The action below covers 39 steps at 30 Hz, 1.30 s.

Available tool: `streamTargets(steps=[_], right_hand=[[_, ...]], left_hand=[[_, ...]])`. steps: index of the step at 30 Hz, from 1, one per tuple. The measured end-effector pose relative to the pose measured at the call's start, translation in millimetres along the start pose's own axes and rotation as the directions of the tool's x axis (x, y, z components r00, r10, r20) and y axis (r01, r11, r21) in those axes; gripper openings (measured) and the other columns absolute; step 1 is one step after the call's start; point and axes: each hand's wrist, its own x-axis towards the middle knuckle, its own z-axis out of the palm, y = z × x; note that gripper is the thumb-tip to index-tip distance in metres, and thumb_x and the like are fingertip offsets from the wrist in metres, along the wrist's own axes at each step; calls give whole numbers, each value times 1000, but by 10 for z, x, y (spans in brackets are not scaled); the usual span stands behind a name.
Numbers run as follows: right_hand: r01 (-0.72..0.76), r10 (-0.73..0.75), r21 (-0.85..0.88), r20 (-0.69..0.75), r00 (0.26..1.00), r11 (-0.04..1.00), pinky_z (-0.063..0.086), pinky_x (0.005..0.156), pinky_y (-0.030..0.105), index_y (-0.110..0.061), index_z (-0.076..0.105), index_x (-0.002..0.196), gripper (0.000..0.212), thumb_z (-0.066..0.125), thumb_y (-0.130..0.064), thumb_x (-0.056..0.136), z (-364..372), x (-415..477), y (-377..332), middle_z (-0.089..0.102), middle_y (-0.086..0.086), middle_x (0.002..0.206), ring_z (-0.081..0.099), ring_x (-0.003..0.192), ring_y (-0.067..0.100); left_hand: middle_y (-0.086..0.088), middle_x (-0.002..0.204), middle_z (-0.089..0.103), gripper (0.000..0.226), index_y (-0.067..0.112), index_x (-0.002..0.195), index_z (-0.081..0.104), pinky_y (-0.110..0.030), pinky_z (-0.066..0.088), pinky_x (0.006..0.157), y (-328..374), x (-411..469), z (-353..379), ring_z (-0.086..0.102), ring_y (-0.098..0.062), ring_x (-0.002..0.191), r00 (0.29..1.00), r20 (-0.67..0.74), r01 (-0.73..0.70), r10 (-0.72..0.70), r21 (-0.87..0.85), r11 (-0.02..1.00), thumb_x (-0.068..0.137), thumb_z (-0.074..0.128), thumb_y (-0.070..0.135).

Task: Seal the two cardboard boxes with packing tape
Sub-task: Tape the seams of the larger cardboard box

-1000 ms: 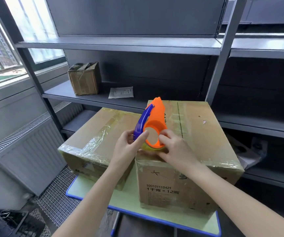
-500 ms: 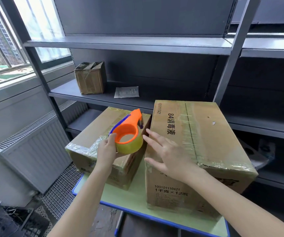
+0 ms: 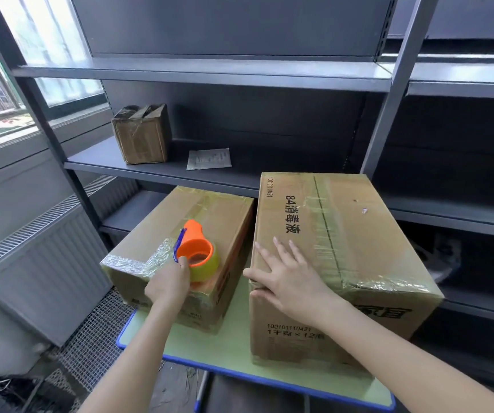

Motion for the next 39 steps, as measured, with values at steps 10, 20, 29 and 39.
streamTargets(steps=[10,20,29,39], right_hand=[[0,-1,-27,-40,999,1000,8,113,59,-28,38,132,41,26,-47,98,-28,-57,19,11,18,155,11,139,46],[-111,146,189,-182,972,976,12,115,51,-27,48,127,47,26,-50,93,-388,-375,249,21,11,153,15,140,40],[-151,347,422,-438,830,894,28,108,57,-12,61,117,42,42,-39,91,-488,-890,516,40,15,143,32,133,40],[-36,606,710,-572,552,703,38,103,35,-27,48,121,40,35,-52,93,-275,-1431,780,36,3,146,42,131,20]], left_hand=[[-10,71,66,77,7,80,65,-33,50,70,-143,-243,35,61,-25,68,982,162,-90,92,-24,996,92,16,64],[-11,118,60,71,2,126,51,-27,44,69,214,-842,753,58,-25,104,777,628,270,51,-405,873,92,32,61],[-16,121,57,72,-1,127,49,-35,44,84,460,-750,692,55,-31,107,829,559,298,18,-468,832,85,52,58],[-3,78,55,38,11,79,53,-36,41,66,818,-709,164,53,-26,78,979,89,-125,181,-437,891,86,52,48]])
